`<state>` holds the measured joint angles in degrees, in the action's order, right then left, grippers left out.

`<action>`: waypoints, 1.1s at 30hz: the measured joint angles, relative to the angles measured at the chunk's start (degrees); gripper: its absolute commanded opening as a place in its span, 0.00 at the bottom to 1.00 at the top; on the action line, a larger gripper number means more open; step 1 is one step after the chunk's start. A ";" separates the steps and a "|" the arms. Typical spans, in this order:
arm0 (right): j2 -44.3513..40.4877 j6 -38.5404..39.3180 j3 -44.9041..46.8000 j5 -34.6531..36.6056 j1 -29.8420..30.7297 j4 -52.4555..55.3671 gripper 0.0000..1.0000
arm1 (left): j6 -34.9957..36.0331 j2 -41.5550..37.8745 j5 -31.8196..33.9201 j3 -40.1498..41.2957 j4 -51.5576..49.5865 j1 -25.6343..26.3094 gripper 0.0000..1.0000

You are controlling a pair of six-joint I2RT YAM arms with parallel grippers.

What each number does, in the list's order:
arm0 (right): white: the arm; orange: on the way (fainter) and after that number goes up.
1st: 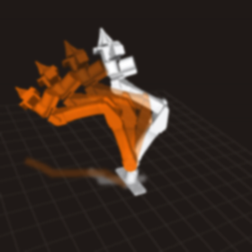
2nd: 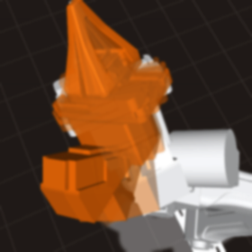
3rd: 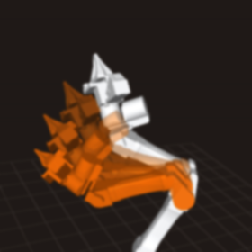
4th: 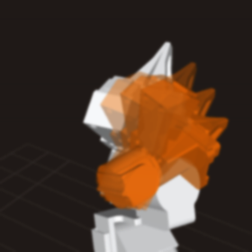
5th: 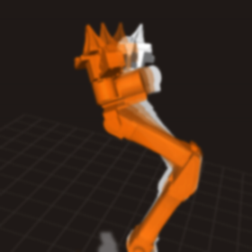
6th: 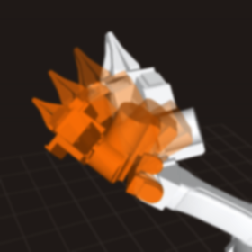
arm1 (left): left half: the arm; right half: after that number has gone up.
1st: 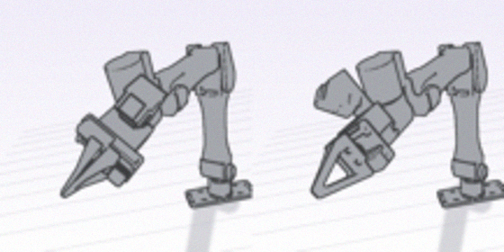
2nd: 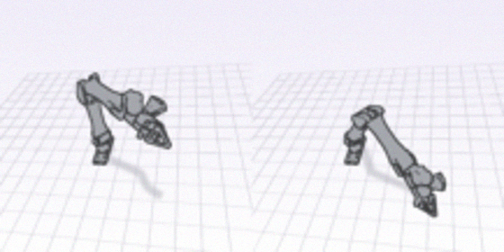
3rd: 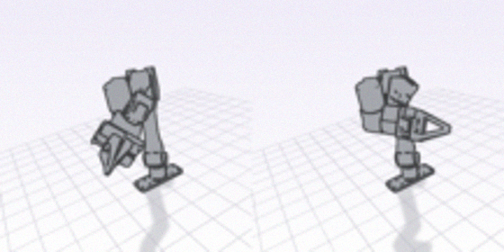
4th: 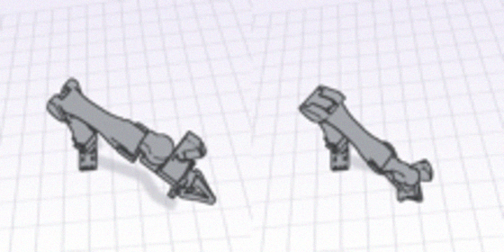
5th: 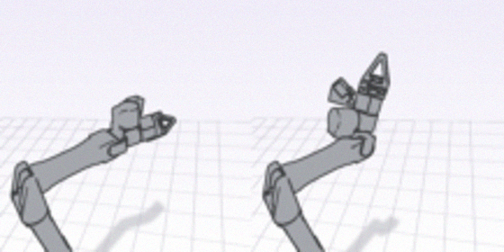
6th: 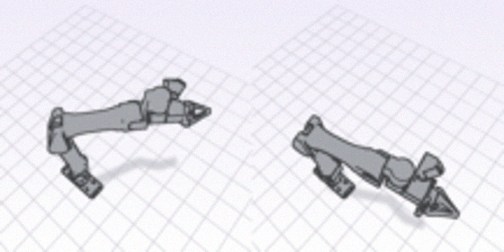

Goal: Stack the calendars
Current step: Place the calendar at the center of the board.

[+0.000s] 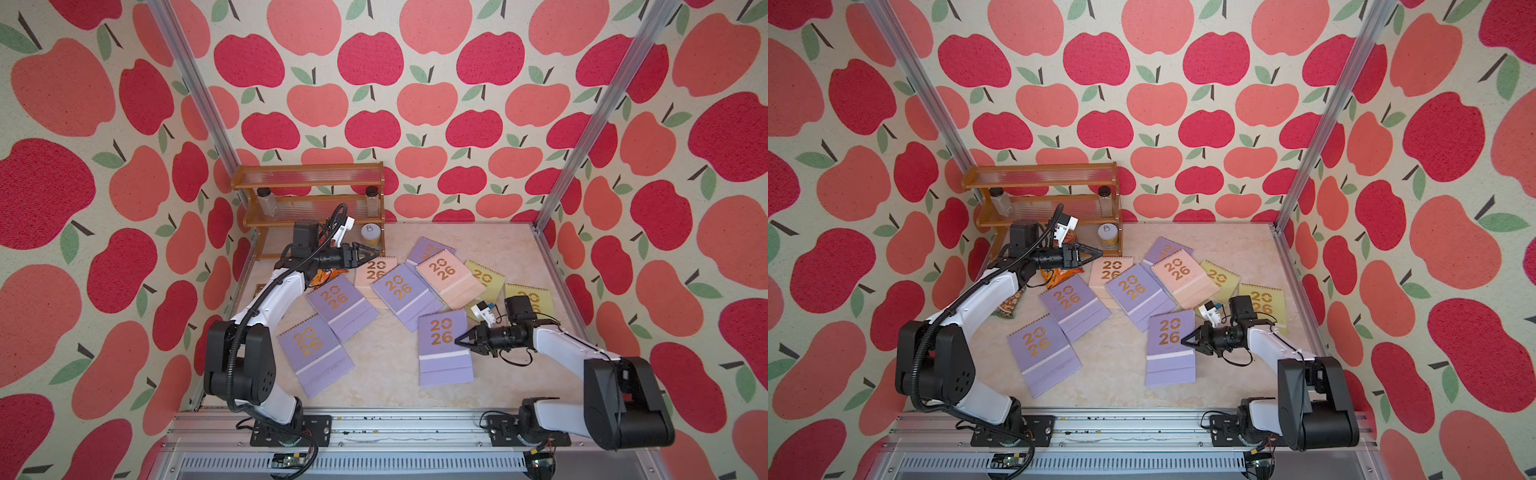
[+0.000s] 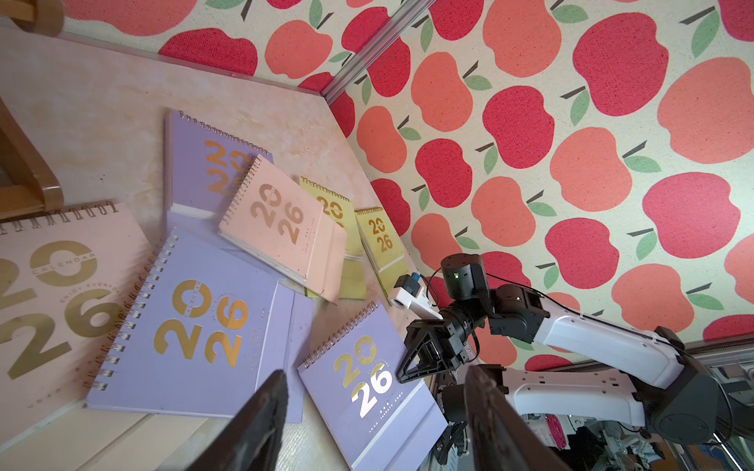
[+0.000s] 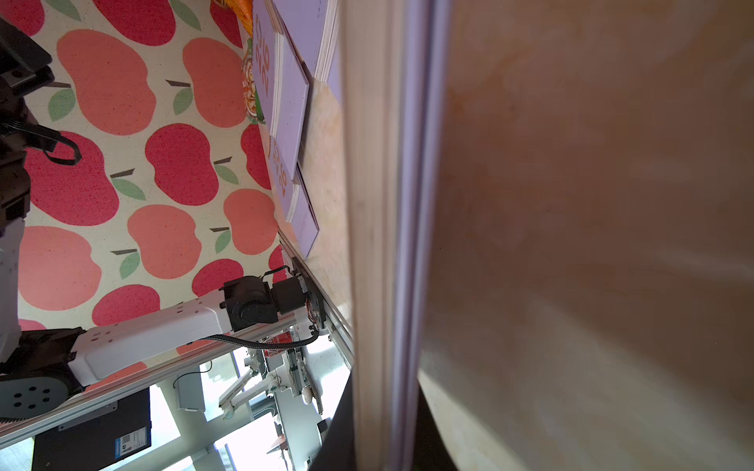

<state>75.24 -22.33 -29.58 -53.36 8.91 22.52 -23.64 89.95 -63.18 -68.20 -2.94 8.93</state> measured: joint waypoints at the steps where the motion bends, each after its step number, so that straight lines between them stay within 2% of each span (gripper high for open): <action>1: 0.04 0.31 -0.17 0.20 -0.07 0.50 0.00 | 0.00 0.07 -0.15 0.00 0.00 0.00 0.67; 12: -4.00 1.29 -2.73 7.28 -0.04 9.46 0.00 | 0.68 1.14 -0.46 -0.02 -0.09 0.00 0.67; 18: -3.78 1.33 -3.43 8.41 -0.04 10.64 0.00 | 0.66 1.57 -0.79 0.00 0.35 0.00 0.67; 33: 6.95 3.04 -6.97 5.60 1.88 6.71 0.00 | 0.42 2.54 -2.14 0.68 3.63 0.00 0.67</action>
<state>82.19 -19.29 -36.56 -47.77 10.79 29.23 -23.22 92.49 -65.32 -67.53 0.69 8.93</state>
